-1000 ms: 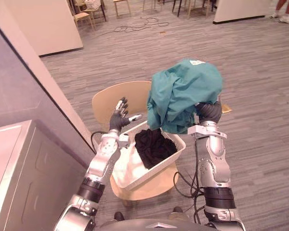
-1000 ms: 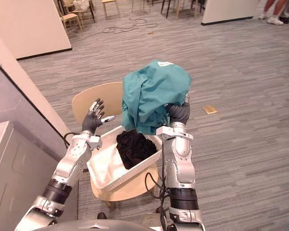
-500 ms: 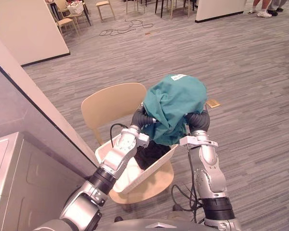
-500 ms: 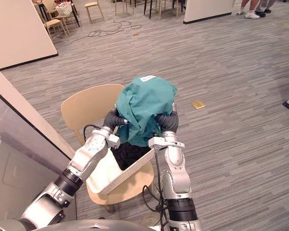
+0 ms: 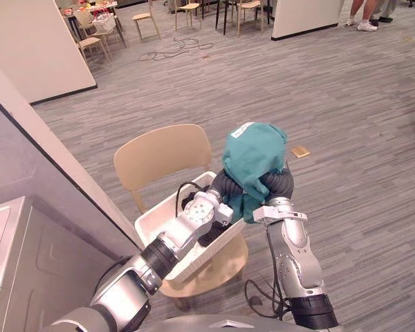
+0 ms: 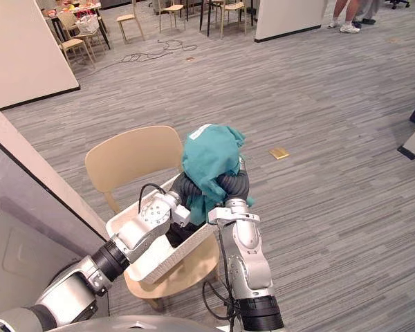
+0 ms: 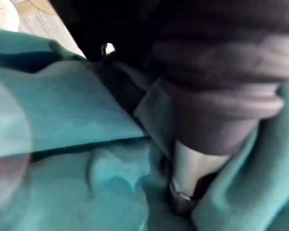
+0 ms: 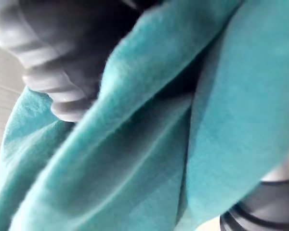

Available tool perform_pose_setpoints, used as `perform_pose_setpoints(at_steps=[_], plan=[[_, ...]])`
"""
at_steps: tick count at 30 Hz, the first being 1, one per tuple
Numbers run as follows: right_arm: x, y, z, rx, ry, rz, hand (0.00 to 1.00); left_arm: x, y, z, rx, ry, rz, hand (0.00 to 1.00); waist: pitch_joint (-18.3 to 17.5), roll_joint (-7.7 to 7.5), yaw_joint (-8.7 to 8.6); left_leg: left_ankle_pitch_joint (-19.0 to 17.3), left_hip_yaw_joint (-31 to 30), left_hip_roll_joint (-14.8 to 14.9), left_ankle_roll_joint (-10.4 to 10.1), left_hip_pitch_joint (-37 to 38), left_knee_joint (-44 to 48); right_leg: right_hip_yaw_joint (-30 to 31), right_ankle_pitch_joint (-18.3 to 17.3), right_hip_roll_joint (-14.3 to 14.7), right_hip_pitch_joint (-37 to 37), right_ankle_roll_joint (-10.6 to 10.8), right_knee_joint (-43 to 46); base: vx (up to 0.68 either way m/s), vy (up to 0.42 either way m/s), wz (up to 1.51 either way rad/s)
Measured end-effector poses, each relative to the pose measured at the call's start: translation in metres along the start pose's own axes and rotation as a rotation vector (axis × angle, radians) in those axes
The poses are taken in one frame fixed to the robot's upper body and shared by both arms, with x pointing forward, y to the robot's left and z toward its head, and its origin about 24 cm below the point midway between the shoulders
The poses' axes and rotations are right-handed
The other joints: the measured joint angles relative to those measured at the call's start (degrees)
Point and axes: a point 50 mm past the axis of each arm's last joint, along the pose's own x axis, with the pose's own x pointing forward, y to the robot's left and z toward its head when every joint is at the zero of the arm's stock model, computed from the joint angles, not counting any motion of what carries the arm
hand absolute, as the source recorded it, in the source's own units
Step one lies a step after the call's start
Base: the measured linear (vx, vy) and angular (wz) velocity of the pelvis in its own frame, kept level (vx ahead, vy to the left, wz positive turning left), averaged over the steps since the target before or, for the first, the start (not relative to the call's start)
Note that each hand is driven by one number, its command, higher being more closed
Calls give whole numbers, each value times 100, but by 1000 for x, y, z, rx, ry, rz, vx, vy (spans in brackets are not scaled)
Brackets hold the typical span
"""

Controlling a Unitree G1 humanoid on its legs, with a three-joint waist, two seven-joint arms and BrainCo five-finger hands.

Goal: Pick up the laundry basket with both hands and put the clothes into the washing machine.

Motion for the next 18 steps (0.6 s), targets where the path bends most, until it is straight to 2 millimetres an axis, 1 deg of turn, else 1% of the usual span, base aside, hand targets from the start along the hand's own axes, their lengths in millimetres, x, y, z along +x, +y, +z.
perform_pose_setpoints(at_steps=[10,13,14,15,18], plan=[[-7,-1,5,-1,-18,11,100,-1,-5,-3,-24,17,5,100,-62,-18,-9,-12,-24,-53,-7,-2,0,-21,-4,-64,7,11,19,0,0,0],[-7,-2,5,-6,-17,10,100,-1,-7,-4,-20,22,-4,100,-116,-32,-4,-11,-38,-74,-2,-3,0,-29,-3,-75,16,17,19,0,0,1],[-7,-2,5,-5,-18,7,100,-1,-7,-4,-18,23,-6,100,-137,-64,-2,-10,-46,-75,-1,-7,0,-36,-3,-77,17,17,19,0,0,3],[-7,-2,5,-5,-18,5,0,-1,-7,-4,-18,24,-7,100,-149,-65,-2,-9,-52,-75,0,-5,0,-42,-4,-77,24,18,19,0,0,4],[-9,-3,4,0,-13,-1,0,-1,-7,-5,-17,29,-5,100,-179,-72,4,-6,-70,-74,2,-4,-1,-66,-18,-78,29,4,37,0,0,4]])
